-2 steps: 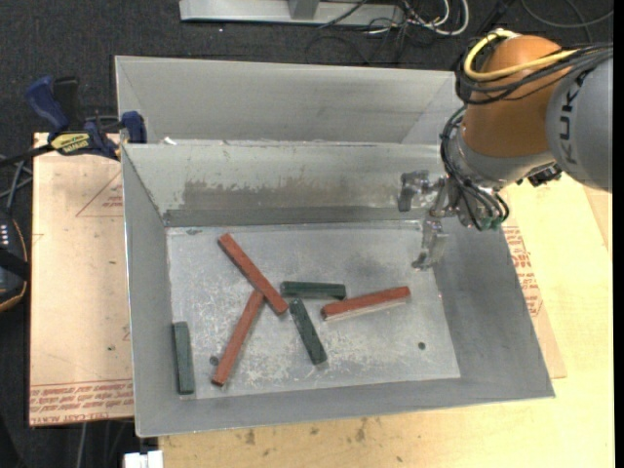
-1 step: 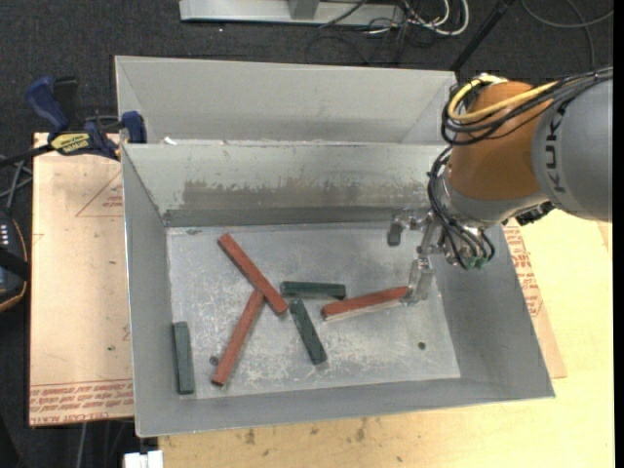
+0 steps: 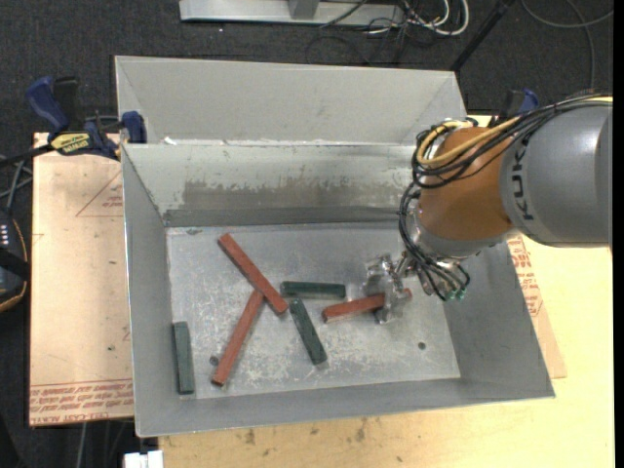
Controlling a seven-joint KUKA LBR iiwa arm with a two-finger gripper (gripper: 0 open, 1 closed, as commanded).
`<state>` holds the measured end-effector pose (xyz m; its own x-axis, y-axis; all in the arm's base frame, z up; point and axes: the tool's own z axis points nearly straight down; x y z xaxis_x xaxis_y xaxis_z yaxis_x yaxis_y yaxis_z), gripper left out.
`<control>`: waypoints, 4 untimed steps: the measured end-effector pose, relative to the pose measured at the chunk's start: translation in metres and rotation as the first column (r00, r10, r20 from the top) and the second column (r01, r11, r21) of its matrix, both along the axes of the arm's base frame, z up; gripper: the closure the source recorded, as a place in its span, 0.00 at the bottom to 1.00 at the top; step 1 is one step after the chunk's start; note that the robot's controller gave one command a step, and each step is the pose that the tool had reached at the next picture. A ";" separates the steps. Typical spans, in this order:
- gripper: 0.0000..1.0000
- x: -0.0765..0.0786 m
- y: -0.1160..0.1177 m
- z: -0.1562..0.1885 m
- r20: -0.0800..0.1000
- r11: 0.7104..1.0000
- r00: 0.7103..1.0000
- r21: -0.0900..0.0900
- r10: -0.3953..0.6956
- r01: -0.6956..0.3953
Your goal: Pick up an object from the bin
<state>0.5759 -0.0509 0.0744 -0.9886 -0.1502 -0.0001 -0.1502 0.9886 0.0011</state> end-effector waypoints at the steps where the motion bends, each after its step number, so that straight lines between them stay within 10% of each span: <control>1: 1.00 0.000 0.000 0.000 0.000 1.000 1.000 0.000 0.000 0.000; 2: 1.00 0.024 0.021 0.119 0.003 1.000 1.000 0.000 0.010 -0.010; 4: 1.00 0.022 0.020 0.139 -0.004 0.995 0.995 0.001 0.105 -0.105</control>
Offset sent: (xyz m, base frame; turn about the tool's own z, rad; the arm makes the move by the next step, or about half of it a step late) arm 0.0228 0.0198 0.1186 -0.0088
